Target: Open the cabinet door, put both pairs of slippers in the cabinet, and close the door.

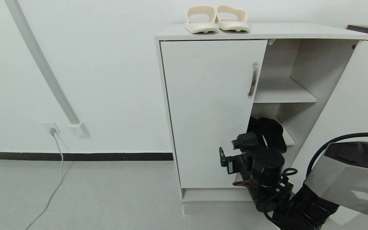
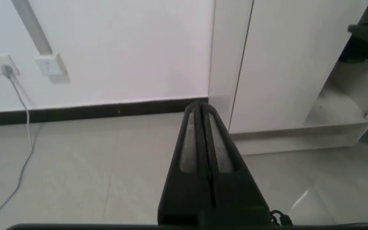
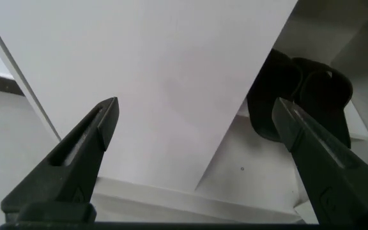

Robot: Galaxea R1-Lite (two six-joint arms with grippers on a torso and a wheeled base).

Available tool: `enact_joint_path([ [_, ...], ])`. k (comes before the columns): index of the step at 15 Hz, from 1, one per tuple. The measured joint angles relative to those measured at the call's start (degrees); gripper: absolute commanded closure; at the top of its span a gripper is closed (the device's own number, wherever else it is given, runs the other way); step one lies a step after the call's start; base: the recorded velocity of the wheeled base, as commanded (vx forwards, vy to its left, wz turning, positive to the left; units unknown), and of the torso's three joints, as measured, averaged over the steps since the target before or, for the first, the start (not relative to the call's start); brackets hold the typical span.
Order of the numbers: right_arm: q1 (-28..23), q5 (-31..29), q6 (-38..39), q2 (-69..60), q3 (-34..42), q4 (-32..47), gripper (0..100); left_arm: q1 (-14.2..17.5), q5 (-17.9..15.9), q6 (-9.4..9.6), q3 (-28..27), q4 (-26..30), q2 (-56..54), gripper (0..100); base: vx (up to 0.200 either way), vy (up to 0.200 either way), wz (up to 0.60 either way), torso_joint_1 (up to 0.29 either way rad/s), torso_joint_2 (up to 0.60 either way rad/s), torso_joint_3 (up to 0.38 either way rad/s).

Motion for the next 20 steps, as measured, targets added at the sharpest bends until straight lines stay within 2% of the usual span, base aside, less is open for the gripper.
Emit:
enact_joint_path([
  [9, 0.05, -0.05, -0.06, 0.4, 0.07, -0.17, 0, 0.05, 0.0, 0.0, -0.02, -0.11, 0.0, 100, 0.0, 0.0, 0.0, 0.094, -0.48, -0.348],
  [20, 0.05, -0.07, -0.09, 0.68, 0.07, -0.22, 0, 0.05, 0.0, -0.02, -0.02, -0.09, 0.0, 100, 0.0, 0.0, 0.0, 0.181, -0.49, -0.314],
])
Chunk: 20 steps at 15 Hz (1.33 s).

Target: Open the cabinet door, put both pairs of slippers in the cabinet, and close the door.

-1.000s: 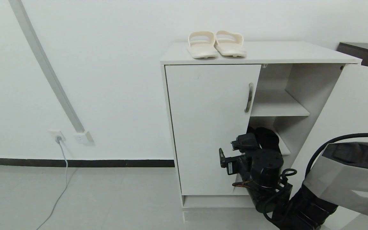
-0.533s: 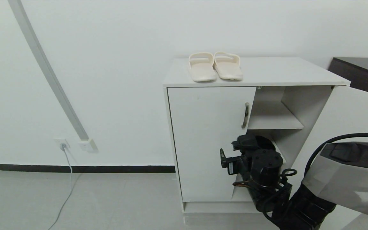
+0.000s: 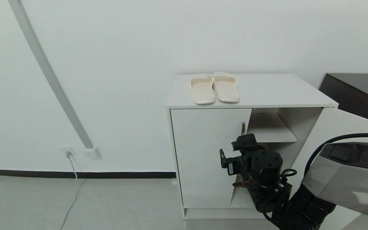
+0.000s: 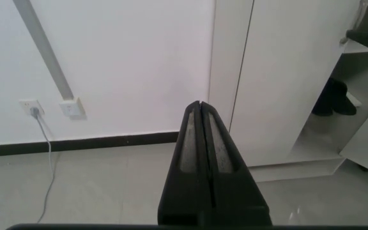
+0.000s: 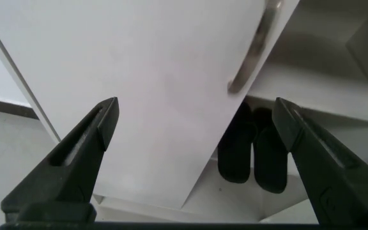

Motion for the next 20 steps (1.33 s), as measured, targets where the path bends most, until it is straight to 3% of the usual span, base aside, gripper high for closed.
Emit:
enact_joint_path([
  [13, -0.07, 0.13, 0.05, -0.05, 0.37, -0.88, 0, -0.02, 0.0, -0.06, 0.0, 0.0, 0.0, 100, 0.0, 0.0, 0.0, 0.239, -0.54, -0.305],
  [20, -0.77, 4.35, -5.17, 0.2, 0.72, -7.73, 0, -0.05, 0.0, 0.07, 0.0, 0.0, 0.0, 100, 0.0, 0.0, 0.0, 0.02, -0.04, -0.024],
])
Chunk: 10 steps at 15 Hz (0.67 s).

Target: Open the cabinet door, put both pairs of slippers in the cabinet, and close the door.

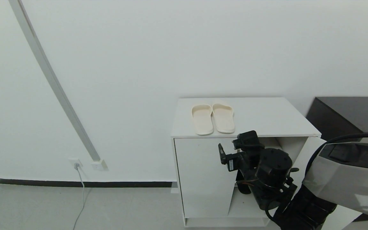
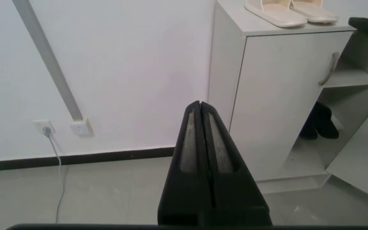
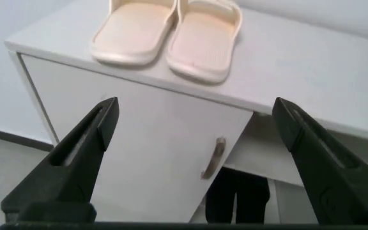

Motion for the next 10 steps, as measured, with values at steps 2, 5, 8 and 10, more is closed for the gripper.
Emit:
enact_joint_path([
  [2, -0.63, -0.04, 0.27, -0.2, -2.93, 6.08, 0, 0.02, 0.0, 0.02, 0.0, 0.0, 0.0, 100, 0.0, 0.0, 0.0, 0.0, 0.0, 0.0],
  [5, -0.96, -0.28, 4.53, -2.18, -9.86, 21.64, 0, 0.0, 0.0, 0.09, 0.0, 0.0, 0.0, 100, 0.0, 0.0, 0.0, 0.0, 0.0, 0.0],
  [8, -0.68, -0.61, 11.01, -5.0, -17.44, 37.01, 0, 0.02, 0.0, 0.04, 0.0, 0.0, 0.0, 100, 0.0, 0.0, 0.0, 0.0, 0.0, 0.0],
  [10, -0.46, -0.85, 14.48, -6.67, -21.47, 45.14, 0, 0.02, 0.0, 0.02, 0.0, 0.0, 0.0, 100, 0.0, 0.0, 0.0, 0.0, 0.0, 0.0],
])
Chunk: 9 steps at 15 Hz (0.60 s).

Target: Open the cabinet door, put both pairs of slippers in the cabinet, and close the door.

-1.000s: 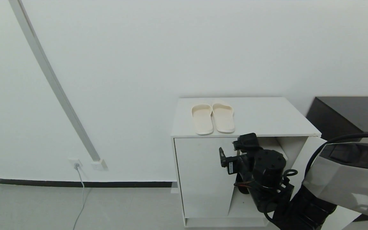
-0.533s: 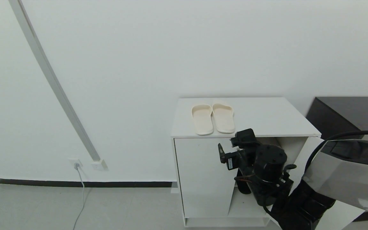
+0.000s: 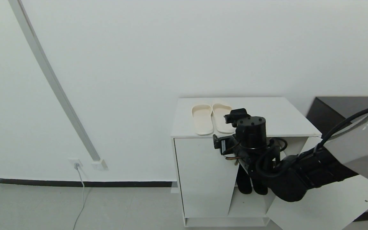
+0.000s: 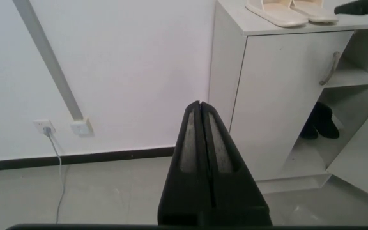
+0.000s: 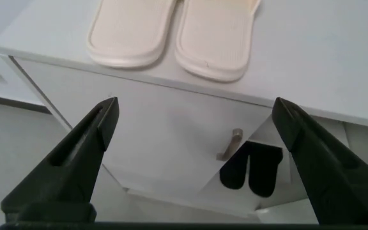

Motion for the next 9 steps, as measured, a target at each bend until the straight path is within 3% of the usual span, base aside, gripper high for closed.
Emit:
enact_joint_path([
  [3, 0.93, -2.63, 2.8, -1.35, -3.23, 5.5, 0, 0.02, 0.0, 0.09, 0.0, 0.01, 0.0, 100, 0.0, 0.0, 0.0, 0.0, 0.0, 0.0],
  [9, 1.76, -2.85, 2.96, -1.5, -4.13, 5.67, 0, 0.02, 0.02, 0.11, 0.0, 0.09, 0.0, 100, 0.2, 0.0, 0.0, -0.004, 0.0, 0.003],
])
